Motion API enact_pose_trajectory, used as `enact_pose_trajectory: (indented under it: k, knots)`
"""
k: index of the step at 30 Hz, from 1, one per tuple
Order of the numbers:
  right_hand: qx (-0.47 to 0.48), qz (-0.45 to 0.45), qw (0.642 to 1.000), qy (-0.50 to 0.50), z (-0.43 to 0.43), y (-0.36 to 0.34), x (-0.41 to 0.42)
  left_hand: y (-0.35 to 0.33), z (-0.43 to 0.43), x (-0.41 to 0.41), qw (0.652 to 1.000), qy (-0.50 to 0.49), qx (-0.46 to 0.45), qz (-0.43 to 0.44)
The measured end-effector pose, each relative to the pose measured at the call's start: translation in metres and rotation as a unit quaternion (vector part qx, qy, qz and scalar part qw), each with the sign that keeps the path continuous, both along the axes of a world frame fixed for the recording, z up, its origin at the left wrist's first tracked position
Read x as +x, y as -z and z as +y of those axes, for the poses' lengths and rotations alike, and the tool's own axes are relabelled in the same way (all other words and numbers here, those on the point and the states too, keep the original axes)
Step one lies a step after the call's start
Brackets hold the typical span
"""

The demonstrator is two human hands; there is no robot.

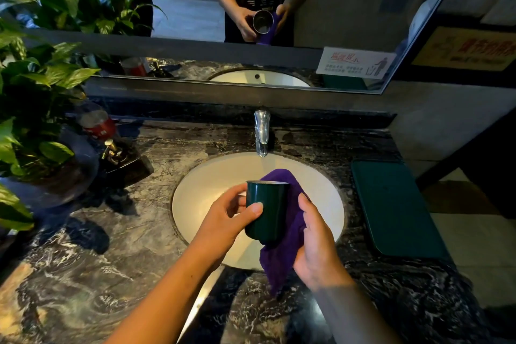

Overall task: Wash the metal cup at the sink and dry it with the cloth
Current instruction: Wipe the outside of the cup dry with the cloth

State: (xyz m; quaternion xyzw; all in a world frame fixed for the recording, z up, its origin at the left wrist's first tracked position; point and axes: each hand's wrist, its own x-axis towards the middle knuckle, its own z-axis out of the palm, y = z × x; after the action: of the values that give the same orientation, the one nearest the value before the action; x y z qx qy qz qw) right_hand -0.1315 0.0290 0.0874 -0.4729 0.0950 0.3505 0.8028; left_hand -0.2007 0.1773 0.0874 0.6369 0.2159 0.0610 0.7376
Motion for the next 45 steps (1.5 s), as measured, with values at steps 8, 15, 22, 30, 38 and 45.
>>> enact_pose_trajectory:
  k: [8, 15, 22, 30, 38, 45]
  knots:
    - [-0.062, -0.053, 0.997, 0.014, -0.004, 0.004, -0.011, 0.009, -0.013, 0.003, 0.992, -0.02, 0.126, 0.02]
    - [-0.127, -0.13, 0.983, -0.014, -0.009, 0.008, -0.022, 0.007, -0.036, 0.004, 0.985, -0.036, 0.16, 0.05]
    - [-0.114, -0.038, 0.992, 0.027, -0.018, 0.012, -0.018, 0.002, -0.041, 0.011, 0.991, -0.05, 0.081, 0.091]
    - [-0.072, 0.023, 0.996, 0.053, -0.023, 0.007, -0.006, 0.005, -0.026, 0.01, 0.993, 0.02, -0.106, 0.038]
    - [-0.111, 0.012, 0.991, 0.072, -0.021, 0.017, -0.011, 0.01, -0.027, 0.011, 0.997, 0.018, -0.045, 0.065]
    - [-0.176, -0.101, 0.979, 0.024, -0.019, 0.01, -0.018, 0.008, -0.041, 0.008, 0.997, 0.034, -0.015, 0.069]
